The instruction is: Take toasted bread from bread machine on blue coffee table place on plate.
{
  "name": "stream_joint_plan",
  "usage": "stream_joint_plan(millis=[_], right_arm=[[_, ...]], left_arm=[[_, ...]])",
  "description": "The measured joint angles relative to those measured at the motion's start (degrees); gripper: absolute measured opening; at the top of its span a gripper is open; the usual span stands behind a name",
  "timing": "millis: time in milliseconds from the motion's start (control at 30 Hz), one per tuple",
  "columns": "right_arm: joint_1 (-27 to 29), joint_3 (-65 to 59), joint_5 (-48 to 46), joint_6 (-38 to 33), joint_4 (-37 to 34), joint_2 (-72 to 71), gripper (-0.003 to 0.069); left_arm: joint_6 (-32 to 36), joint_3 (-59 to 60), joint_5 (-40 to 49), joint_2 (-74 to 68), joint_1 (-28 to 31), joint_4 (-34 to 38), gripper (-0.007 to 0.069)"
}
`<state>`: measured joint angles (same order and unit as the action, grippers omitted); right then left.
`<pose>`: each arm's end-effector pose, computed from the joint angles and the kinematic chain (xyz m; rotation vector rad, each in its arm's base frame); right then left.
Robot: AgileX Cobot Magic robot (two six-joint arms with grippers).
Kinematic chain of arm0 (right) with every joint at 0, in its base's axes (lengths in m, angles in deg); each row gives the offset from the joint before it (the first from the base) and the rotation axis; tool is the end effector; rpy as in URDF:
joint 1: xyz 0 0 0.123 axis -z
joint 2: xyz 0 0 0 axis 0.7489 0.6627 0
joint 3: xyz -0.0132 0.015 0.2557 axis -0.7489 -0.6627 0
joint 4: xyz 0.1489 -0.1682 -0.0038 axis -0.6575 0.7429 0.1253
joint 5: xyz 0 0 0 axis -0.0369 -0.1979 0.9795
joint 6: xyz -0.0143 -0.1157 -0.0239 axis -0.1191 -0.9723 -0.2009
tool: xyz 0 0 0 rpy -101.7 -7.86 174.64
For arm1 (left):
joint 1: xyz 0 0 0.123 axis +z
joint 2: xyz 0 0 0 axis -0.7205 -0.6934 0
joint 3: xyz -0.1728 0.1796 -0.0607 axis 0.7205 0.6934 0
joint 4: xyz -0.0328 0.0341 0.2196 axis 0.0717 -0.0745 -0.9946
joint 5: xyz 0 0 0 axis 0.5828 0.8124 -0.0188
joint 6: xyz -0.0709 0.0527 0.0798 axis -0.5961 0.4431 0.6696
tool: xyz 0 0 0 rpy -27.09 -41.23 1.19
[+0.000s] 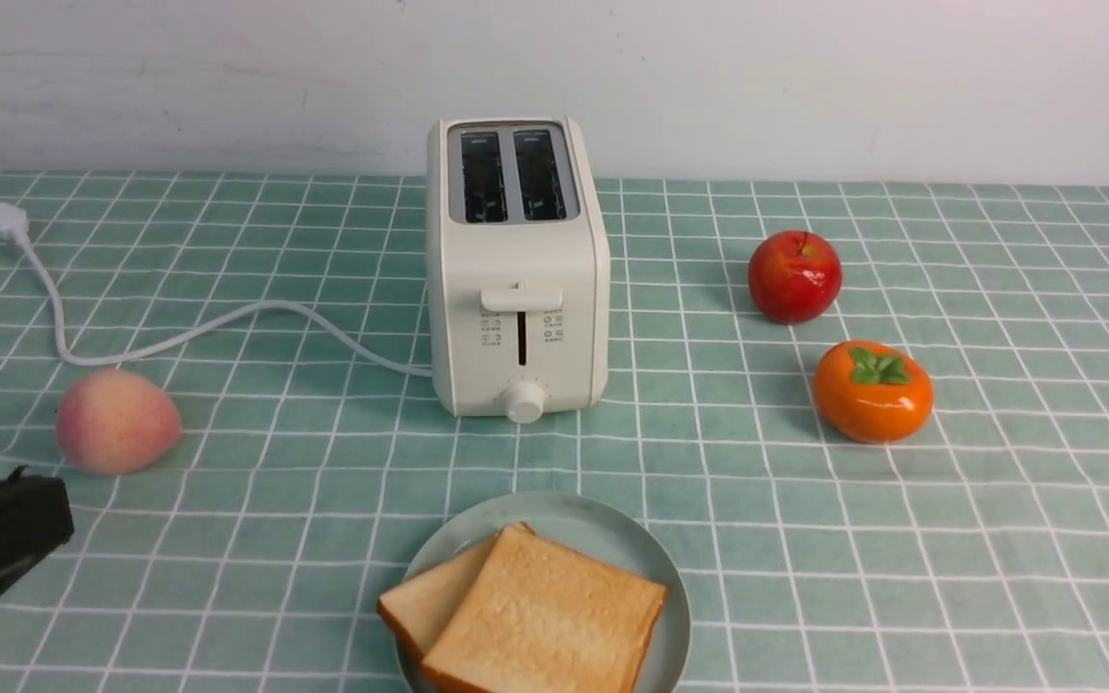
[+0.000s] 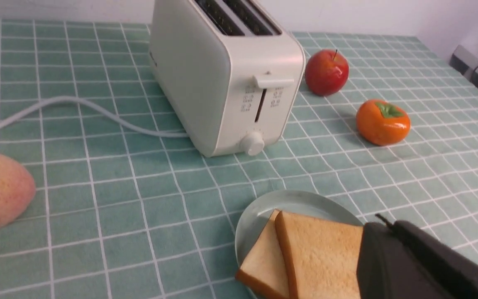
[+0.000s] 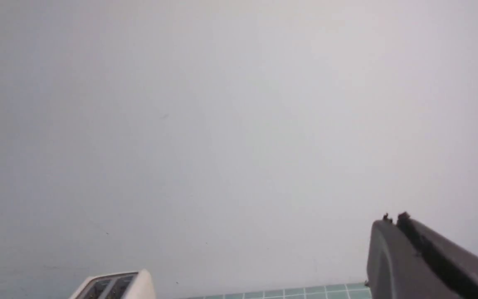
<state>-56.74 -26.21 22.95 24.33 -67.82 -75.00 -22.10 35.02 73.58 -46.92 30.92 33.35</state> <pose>0.0134 -0.0095 0.3711 0.0322 1.2739 0.1191 0.0985 -0.0517 0.3101 0.1344 1.8670 -0.5645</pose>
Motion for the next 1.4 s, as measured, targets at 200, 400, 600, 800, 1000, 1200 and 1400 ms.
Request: stream_joint_plan(millis=[200,400,600,800,1000,1200,1400], right_arm=[[0.0,-3.2,5.5,0.5,7.2,-2.9,0.0004],[0.0,-3.2,4.3,0.5,8.5,-3.0,0.0011],[0.0,-3.3,4.3,0.6,8.6,-3.0,0.0012],[0.0,-3.5,4.3,0.6,8.6,-3.0,0.0019],[0.0,-3.6,4.3,0.6,8.6,-3.0,0.0023],[0.0,-3.6,4.3,0.6,8.6,-3.0,0.0032],[0.0,-3.6,4.3,0.6,8.6,-3.0,0.0039]], left_arm=[[0.0,0.0,-0.6,0.0,0.0,1.5,-0.0014],[0.0,0.0,-0.7,0.0,0.0,1.7,-0.0014],[0.0,0.0,-0.7,0.0,0.0,1.7,-0.0013],[0.0,0.0,-0.7,0.0,0.0,1.7,-0.0012],[-2.1,2.8,-4.8,0.8,0.0,-1.7,-0.0006],[-17.4,16.1,-14.7,10.2,2.5,-16.0,-0.0004],[-23.3,30.2,-15.8,21.0,9.4,-21.9,-0.0001]])
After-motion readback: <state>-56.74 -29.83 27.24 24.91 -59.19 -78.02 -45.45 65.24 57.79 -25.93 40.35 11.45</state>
